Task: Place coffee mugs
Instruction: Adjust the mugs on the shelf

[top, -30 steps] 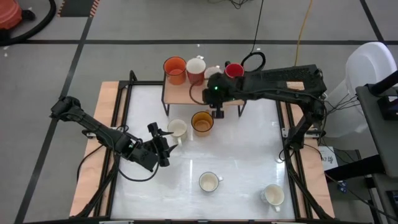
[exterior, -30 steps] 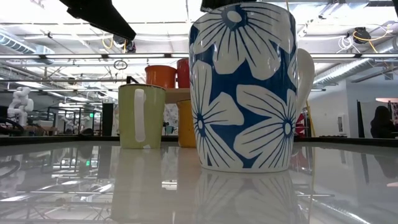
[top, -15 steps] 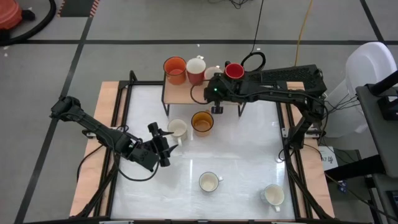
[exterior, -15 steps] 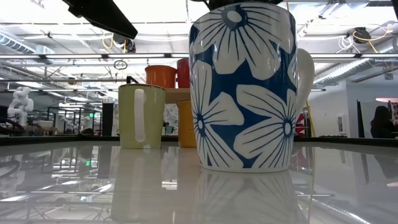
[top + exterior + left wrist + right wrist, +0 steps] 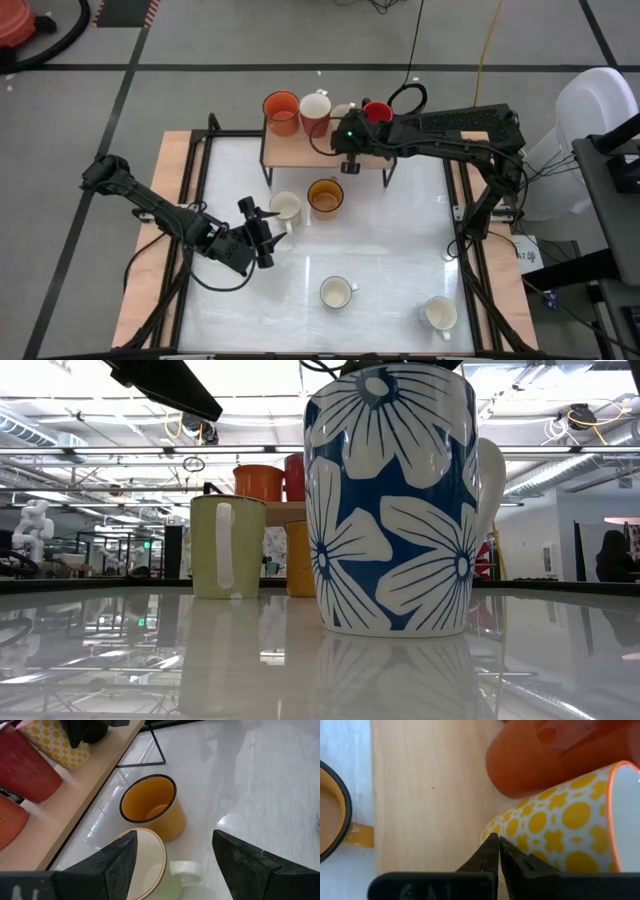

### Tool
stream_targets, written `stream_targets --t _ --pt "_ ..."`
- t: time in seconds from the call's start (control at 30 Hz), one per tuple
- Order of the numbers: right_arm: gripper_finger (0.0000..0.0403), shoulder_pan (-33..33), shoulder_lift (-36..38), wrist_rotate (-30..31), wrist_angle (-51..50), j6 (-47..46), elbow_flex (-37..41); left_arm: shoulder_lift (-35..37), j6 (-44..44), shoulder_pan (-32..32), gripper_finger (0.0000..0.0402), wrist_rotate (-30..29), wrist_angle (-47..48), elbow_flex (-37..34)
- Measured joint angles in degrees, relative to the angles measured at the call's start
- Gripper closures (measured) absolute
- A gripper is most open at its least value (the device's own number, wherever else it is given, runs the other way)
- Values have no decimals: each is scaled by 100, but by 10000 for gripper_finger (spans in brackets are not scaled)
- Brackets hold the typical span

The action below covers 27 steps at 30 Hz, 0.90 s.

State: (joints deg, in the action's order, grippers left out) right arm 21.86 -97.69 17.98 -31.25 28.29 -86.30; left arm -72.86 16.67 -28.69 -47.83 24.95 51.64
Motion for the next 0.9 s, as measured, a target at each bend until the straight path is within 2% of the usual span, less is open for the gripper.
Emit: stream_targets --t 0.67,0.9 --pt "403 226 -2 26 323 195 0 2 0 0 140 82 -87 0" --pt "403 -27 316 6 208 190 0 2 -1 0 140 133 -80 0"
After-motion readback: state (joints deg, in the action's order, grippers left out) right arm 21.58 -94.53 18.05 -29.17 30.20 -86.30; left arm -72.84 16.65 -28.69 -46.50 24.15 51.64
